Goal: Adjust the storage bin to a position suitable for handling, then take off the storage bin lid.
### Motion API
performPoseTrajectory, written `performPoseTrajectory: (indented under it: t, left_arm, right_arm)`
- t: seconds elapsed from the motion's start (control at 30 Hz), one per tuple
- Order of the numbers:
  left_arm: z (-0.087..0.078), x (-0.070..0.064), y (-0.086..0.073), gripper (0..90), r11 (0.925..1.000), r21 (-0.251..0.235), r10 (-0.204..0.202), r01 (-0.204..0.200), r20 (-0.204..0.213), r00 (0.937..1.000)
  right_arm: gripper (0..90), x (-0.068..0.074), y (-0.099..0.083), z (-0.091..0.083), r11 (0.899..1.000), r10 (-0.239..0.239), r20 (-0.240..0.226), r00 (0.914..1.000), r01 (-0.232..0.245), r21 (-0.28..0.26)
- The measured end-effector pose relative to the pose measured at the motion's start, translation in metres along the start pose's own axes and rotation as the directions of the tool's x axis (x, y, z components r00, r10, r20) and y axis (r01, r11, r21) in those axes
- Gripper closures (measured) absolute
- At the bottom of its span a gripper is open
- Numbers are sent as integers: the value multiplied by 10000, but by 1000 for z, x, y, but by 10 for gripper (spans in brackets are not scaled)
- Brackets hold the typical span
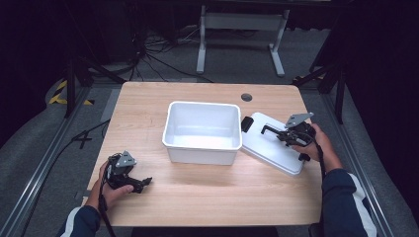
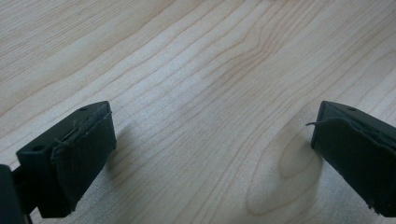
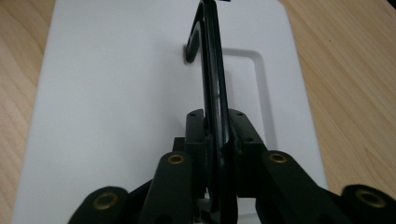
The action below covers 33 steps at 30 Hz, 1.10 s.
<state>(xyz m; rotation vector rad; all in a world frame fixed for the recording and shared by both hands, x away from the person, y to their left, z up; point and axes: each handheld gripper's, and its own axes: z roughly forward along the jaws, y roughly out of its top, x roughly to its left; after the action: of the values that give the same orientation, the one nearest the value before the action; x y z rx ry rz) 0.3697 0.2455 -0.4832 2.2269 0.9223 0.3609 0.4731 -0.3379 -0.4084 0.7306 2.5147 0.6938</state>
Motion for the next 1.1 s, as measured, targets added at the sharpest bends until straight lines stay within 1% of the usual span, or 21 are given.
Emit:
performPoseTrajectory:
  t: [0.03, 0.07, 0.1, 0.13, 0.17, 0.2, 0.27, 0.3, 0.33, 0.4, 0.43, 0.5, 0.57, 0.63, 0.73, 0.77, 0.83, 0.9, 0.93, 1.0, 1.1]
  left_arm:
    - [0, 0, 0, 4, 10000, -1, -4, 4, -1, 10000]
    - [0, 0, 0, 4, 10000, 20, -1, 1, 7, 10000]
    - [-1, 0, 0, 4, 10000, 72, 16, -17, 37, 10000]
    - [-1, 0, 0, 4, 10000, 76, 4, -4, 49, 10000]
    - [0, 0, 0, 4, 10000, 50, 10, -10, 32, 10000]
    - [-1, 0, 0, 4, 10000, 65, 12, -12, 36, 10000]
    - [0, 0, 0, 4, 10000, 33, 2, -2, 11, 10000]
    - [0, 0, 0, 4, 10000, -5, -4, 4, 2, 10000]
    - [-1, 0, 0, 4, 10000, 66, 14, -14, 37, 10000]
    - [-1, 0, 0, 4, 10000, 65, 0, 0, 56, 10000]
    - [-1, 0, 0, 4, 10000, 65, 15, -15, 43, 10000]
    - [-1, 0, 0, 4, 10000, 58, -18, 18, 37, 10000]
    - [-1, 1, 0, 4, 10000, 70, 48, -49, 73, 10000]
    - [-1, 1, 0, 2, 10000, 76, 51, -52, 95, 9999]
    - [-1, 0, 0, 2, 10000, 74, -26, 26, 112, 9999]
    - [-1, 0, 0, 2, 10000, 70, -29, 28, 113, 9999]
    - [0, 0, 0, 2, 10000, 64, -33, 33, 112, 9999]
    - [0, 0, 0, 2, 9999, 86, -65, 63, 187, 9998]
    - [0, 1, 0, 2, 10000, 82, 1, -2, 171, 9999]
    - [0, 0, 1, 2, 10000, 90, -27, 25, 216, 9998]
    - [0, 0, 1, 2, 10000, 84, -42, 40, 232, 9997]
  right_arm:
    - [770, 0, 0, 0, 9999, 118, 9, 9999, -118, -102]
    - [728, 0, 0, 0, 9998, 97, 78, 9999, -96, -185]
    - [711, 1, 1, 0, 9996, 174, 207, 9996, -169, -247]
    - [695, 0, 1, -1, 9991, 228, 237, 9995, -219, -357]
    - [666, 0, 1, -3, 9984, 317, 156, 9994, -310, -467]
    - [650, 1, 1, -3, 9981, 397, 113, 9991, -391, -468]
    - [638, 1, 1, -4, 9980, 368, 145, 9992, -360, -525]
    - [627, 1, 1, -5, 9973, 469, 55, 9989, -465, -573]
    - [616, 1, 1, -6, 9967, 516, 89, 9986, -509, -634]
    - [606, 2, 1, -9, 9956, 629, 135, 9979, -618, -701]
    - [598, 2, 2, -10, 9947, 597, 150, 9981, -583, -842]
    - [593, 3, 2, -12, 9925, 741, 58, 9972, -732, -978]
    - [574, 4, 3, -14, 9923, 741, 105, 9972, -727, -1002]
    - [573, 6, 3, -17, 9910, 797, 107, 9968, -780, -1088]
    - [578, 9, 2, -21, 9919, 724, 59, 9974, -714, -1050]
    - [577, 10, 1, -22, 9918, 678, 129, 9976, -660, -1097]
    - [574, 12, -1, -26, 9899, 803, 64, 9968, -790, -1180]
    - [570, 13, -2, -29, 9886, 842, 119, 9964, -821, -1262]
    - [566, 14, -3, -33, 9857, 993, 123, 9950, -966, -1379]
    - [562, 15, -4, -36, 9847, 983, 144, 9951, -952, -1459]
    - [555, 18, -6, -40, 9831, 1087, 163, 9939, -1051, -1499]
